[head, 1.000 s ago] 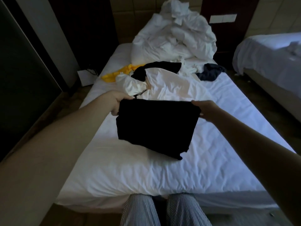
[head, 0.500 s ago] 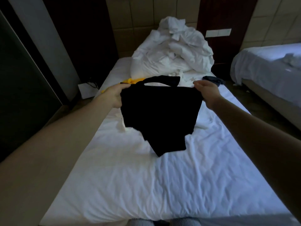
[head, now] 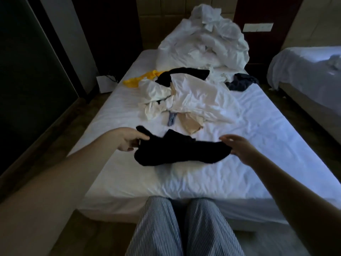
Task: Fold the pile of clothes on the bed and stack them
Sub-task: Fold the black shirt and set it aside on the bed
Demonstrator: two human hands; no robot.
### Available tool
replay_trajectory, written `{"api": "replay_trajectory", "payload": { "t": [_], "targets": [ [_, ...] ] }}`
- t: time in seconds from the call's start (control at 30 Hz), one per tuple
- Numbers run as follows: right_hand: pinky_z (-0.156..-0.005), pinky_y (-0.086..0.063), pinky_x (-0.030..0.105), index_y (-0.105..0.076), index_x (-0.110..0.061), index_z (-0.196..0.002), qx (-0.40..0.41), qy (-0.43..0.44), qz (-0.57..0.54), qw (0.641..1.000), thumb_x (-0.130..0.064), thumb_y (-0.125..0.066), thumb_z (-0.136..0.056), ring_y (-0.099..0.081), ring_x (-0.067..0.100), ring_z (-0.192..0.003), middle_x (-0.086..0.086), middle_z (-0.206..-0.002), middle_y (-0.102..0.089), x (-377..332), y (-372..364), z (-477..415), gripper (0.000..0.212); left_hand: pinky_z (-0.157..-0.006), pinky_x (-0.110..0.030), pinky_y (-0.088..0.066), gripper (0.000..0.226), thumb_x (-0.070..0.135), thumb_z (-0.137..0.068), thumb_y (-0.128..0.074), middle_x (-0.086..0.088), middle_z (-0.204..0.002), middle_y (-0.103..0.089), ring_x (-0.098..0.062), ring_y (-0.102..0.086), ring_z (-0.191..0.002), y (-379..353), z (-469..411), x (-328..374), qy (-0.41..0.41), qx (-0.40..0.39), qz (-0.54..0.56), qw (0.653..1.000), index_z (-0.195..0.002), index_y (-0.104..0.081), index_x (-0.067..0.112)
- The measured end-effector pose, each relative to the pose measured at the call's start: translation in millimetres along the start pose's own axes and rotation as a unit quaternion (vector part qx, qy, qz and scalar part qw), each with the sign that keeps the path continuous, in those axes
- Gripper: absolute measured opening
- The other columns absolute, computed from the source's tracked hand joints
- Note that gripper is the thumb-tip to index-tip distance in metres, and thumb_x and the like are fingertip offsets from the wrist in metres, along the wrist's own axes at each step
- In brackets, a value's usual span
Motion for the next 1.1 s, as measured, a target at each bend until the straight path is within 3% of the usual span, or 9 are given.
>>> {"api": "replay_trajectory", "payload": {
  "t": [0.03,0.13,0.2,0.27,0.33,0.43,0.63,0.9,1.1],
  "targets": [
    [-0.049,-0.046,0.012,-0.064,-0.012,-0.085,-0.022,-0.035,0.027,0.999,-0.006,-0.055,-0.091,-0.058,0.003,-0.055,-0.007,-0.059,-0.065,28,-4,8,0.012,-0.096,-0.027,-0.024,0.007,0.012,-0.092,-0.058,-0.001,-0.117,-0.056,-0.011,-0.052,-0.094,-7,-1,-26,0.028,-0.011,-0.016,0.999,-0.099,-0.059,0.012],
    [-0.072,-0.050,0.026,-0.064,-0.007,-0.094,-0.086,-0.103,0.072,0.988,-0.007,-0.058,-0.090,-0.060,0.011,-0.074,0.008,-0.091,-0.064,88,-17,34,0.008,-0.089,-0.025,-0.034,0.023,0.007,-0.091,-0.058,-0.002,-0.106,-0.057,-0.014,-0.052,-0.100,-24,-3,-93,0.087,-0.024,-0.017,0.996,-0.114,-0.056,0.008],
    [-0.072,-0.050,0.014,-0.064,0.006,-0.101,-0.101,-0.094,0.049,0.989,0.001,-0.058,-0.087,-0.062,0.001,-0.073,0.010,-0.097,-0.063,96,-17,44,0.016,-0.080,-0.025,-0.042,0.031,0.006,-0.088,-0.062,-0.004,-0.102,-0.057,-0.015,-0.054,-0.092,-28,0,-122,0.114,-0.015,-0.003,0.993,-0.118,-0.053,0.008],
    [-0.087,-0.042,0.005,-0.061,0.004,-0.113,-0.218,-0.107,-0.003,0.970,-0.004,-0.063,-0.080,-0.060,-0.001,-0.091,-0.006,-0.105,-0.067,100,-34,56,0.034,-0.075,-0.025,-0.043,0.031,0.007,-0.087,-0.064,-0.004,-0.102,-0.058,-0.015,-0.054,-0.091,-29,4,-138,0.123,-0.016,-0.011,0.992,-0.116,-0.053,0.008],
    [-0.098,-0.038,0.020,-0.063,-0.007,-0.113,-0.182,-0.099,0.068,0.976,-0.012,-0.063,-0.084,-0.053,0.007,-0.102,-0.014,-0.104,-0.064,102,-27,61,0.030,-0.078,-0.028,-0.042,0.027,0.009,-0.087,-0.064,-0.004,-0.100,-0.060,-0.016,-0.055,-0.091,-28,7,-144,0.128,-0.030,-0.033,0.991,-0.112,-0.055,0.009],
    [-0.087,-0.045,0.026,-0.065,-0.020,-0.104,-0.238,-0.135,0.189,0.943,-0.010,-0.057,-0.091,-0.056,0.010,-0.097,0.000,-0.104,-0.062,109,-28,69,0.018,-0.071,-0.029,-0.043,0.014,0.010,-0.088,-0.063,-0.003,-0.092,-0.059,-0.016,-0.055,-0.084,-28,13,-145,0.137,-0.065,-0.065,0.986,-0.101,-0.059,0.011],
    [-0.079,-0.052,0.023,-0.062,-0.015,-0.107,-0.308,-0.175,0.193,0.915,0.005,-0.052,-0.090,-0.059,0.017,-0.098,0.006,-0.108,-0.060,99,-28,72,0.029,-0.074,-0.026,-0.047,0.020,0.008,-0.092,-0.056,-0.002,-0.106,-0.057,-0.014,-0.053,-0.092,-32,19,-136,0.127,-0.174,-0.119,0.969,-0.111,-0.058,0.015],
    [-0.069,-0.049,0.020,-0.062,-0.014,-0.089,-0.148,-0.073,0.032,0.986,0.003,-0.057,-0.087,-0.062,0.006,-0.067,0.004,-0.083,-0.061,48,-23,4,0.018,-0.069,-0.020,-0.042,0.003,0.015,-0.092,-0.059,0.000,-0.089,-0.061,-0.010,-0.055,-0.080,-4,-32,-73,-0.007,-0.012,0.050,0.999,-0.093,-0.062,0.016],
    [-0.055,-0.047,0.015,-0.062,-0.014,-0.082,-0.049,-0.051,-0.018,0.997,0.006,-0.056,-0.086,-0.059,0.003,-0.051,-0.005,-0.060,-0.063,26,-24,-67,0.022,-0.053,-0.021,-0.044,0.008,0.014,-0.089,-0.063,-0.002,-0.082,-0.060,-0.013,-0.056,-0.071,19,-87,-14,-0.036,0.053,0.070,0.995,-0.096,-0.062,0.010]
  ]
}}
Point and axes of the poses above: each hand's wrist, its own z-axis away from the middle knuckle, its own y-axis out of the back of the hand, x = y × z, the point moved 9 cm from there along -z, towards the middle knuckle
